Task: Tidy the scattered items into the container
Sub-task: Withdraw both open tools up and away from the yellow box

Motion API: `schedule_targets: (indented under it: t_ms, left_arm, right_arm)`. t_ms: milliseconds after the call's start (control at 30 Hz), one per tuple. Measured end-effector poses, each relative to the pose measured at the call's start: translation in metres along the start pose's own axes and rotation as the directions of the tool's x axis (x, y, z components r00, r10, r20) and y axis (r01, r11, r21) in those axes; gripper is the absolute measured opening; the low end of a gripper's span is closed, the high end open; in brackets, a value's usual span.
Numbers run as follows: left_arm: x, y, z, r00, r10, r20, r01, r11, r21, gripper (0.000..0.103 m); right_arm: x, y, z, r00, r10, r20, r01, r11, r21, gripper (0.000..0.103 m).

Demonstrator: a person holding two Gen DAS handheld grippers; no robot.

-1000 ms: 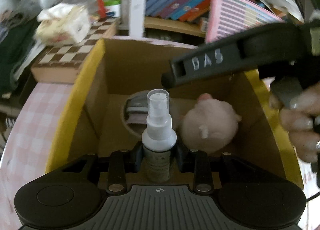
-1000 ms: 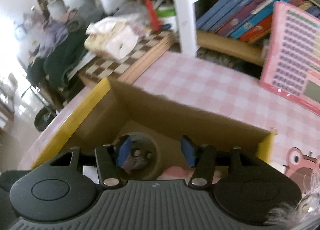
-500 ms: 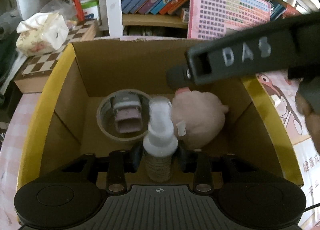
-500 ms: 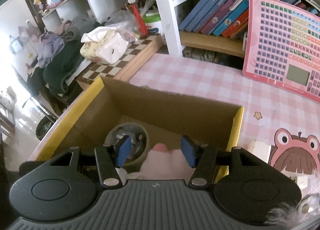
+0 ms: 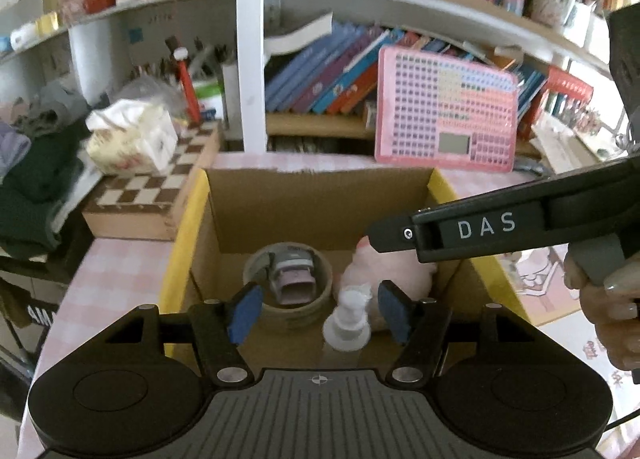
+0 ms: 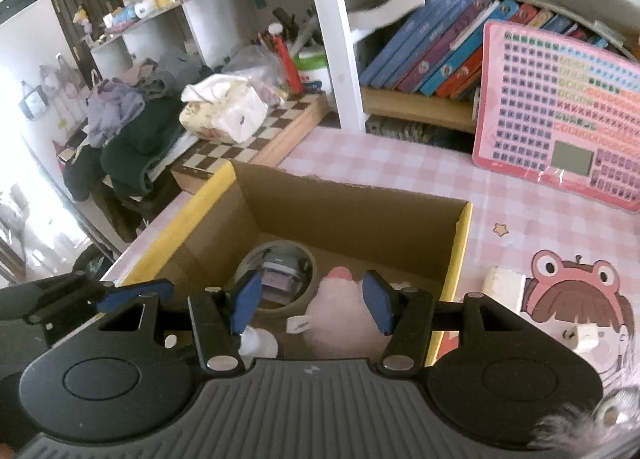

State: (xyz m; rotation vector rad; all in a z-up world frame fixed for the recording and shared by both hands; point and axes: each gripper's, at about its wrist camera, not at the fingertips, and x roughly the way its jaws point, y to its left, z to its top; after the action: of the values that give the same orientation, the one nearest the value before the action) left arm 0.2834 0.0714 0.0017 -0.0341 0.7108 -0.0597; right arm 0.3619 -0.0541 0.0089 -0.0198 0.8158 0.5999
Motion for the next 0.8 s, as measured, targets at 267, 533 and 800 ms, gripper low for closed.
schedule_targets:
  t_ms: [267, 533, 800]
  left_arm:
    - [-0.046, 0.004, -0.022, 0.998, -0.019, 0.063, 0.020, 1.000, -0.015, 0.066]
    - [-0.097, 0.014, -0.052, 0.992, 0.009, 0.125, -0.008, 1.000, -0.009, 0.072]
    - [-0.136, 0.030, -0.087, 0.992, 0.035, 0.119, -0.033, 0.999, -0.019, 0.074]
  right_arm:
    - [-0.041, 0.029, -0.018, 0.996, -0.047, 0.071, 0.048, 0.999, -0.012, 0.055]
    - [-0.085, 0.056, -0.049, 0.982, -0.118, 0.147, 0.124, 0.992, -0.026, 0.055]
    - [-0.120, 0.084, -0.097, 0.971, -0.166, 0.170, 0.180, 0.981, -0.071, 0.055]
